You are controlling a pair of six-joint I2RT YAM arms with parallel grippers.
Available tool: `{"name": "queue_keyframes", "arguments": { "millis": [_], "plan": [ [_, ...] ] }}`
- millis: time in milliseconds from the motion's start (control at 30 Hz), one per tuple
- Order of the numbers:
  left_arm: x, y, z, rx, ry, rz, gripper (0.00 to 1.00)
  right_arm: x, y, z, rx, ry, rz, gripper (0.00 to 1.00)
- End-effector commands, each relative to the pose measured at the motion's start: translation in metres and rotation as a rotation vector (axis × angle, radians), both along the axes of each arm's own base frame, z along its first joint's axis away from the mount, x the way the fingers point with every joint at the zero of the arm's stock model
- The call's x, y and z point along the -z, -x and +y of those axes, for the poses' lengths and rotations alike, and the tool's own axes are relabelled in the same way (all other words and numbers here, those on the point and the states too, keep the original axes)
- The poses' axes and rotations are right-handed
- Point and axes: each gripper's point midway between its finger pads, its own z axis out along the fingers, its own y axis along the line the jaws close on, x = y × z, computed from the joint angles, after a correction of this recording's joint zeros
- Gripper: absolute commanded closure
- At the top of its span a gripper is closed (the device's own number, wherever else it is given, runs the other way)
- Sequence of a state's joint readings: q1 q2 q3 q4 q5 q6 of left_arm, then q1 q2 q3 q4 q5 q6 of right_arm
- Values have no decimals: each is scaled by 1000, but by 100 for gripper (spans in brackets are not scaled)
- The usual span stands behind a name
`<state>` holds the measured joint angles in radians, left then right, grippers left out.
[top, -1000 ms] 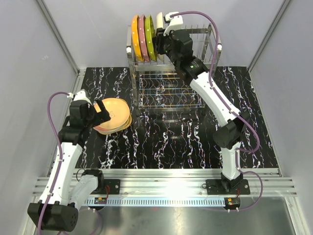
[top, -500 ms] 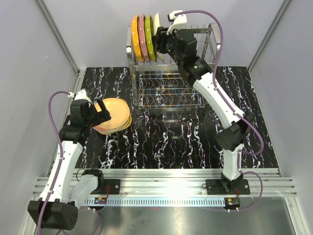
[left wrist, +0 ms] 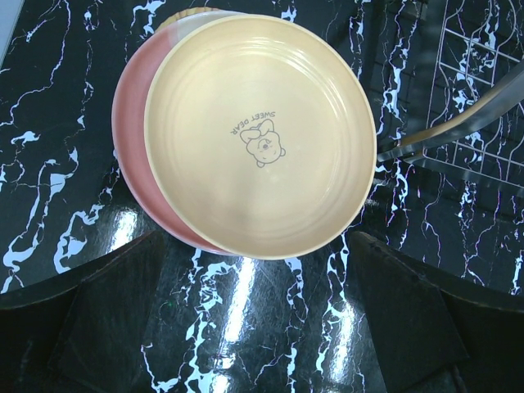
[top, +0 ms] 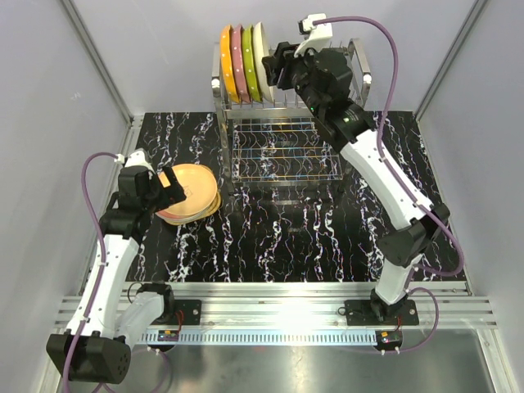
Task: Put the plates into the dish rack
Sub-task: Grab a plate with the left arm
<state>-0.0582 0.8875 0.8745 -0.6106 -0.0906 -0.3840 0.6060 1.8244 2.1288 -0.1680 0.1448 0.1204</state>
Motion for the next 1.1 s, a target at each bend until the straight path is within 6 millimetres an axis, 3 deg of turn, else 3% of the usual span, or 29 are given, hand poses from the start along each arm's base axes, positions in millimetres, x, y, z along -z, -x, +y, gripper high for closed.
{"name": "queue_keyframes", "arguments": {
  "millis": [0,167,200,267,300,333,367,400,433,467,500,533,600,700,767,800,867,1000,1067],
  "plan": [
    [-7,-7,1,-1,-8,-37,1,-45,27,-12,-27,-74,-95,43],
    [-6,-7,4,-11,-23,-33,1,-52,47,-23,-41,-84,-109,49],
    [-6,-7,6,-22,-29,-33,1,-39,47,-22,-44,-70,-85,50],
    [-5,-7,8,-28,-36,-25,1,-48,66,-28,-72,-83,-109,51],
    [-4,-7,9,-35,-41,-20,1,-28,66,-27,-81,-60,-81,53],
    [-4,-7,10,-35,-45,-20,1,-37,84,-33,-111,-72,-107,53],
    [-3,-7,12,-43,-55,-14,1,-33,90,-33,-131,-72,-109,53],
    [-2,-7,13,-49,-61,-11,1,-17,93,-32,-146,-61,-98,54],
    [-1,-7,14,-53,-67,-3,1,-25,113,-33,-204,-63,-127,55],
    [0,-7,17,-64,-74,1,1,-23,120,-32,-226,-66,-134,55],
    [1,-7,18,-71,-78,5,1,-9,124,-31,-243,-48,-111,56],
    [2,-7,19,-75,-79,11,1,-14,137,-33,-272,-47,-124,57],
    [5,-7,20,-85,-81,21,1,-4,151,-34,-301,-30,-102,59],
    [14,-7,24,-112,-89,55,2,20,171,-39,-336,-13,-49,62],
    [23,-7,29,-132,-94,92,6,30,184,-39,-367,-25,-31,65],
    [25,-8,30,-138,-95,107,9,49,187,-38,-379,-18,6,66],
    [35,-10,35,-154,-95,154,13,55,203,-41,-411,-41,22,67],
    [48,-18,27,-99,-59,200,18,96,216,-37,-448,-36,111,69],
    [56,-20,27,-96,-54,233,25,105,222,-36,-468,-40,135,71]
  ]
}}
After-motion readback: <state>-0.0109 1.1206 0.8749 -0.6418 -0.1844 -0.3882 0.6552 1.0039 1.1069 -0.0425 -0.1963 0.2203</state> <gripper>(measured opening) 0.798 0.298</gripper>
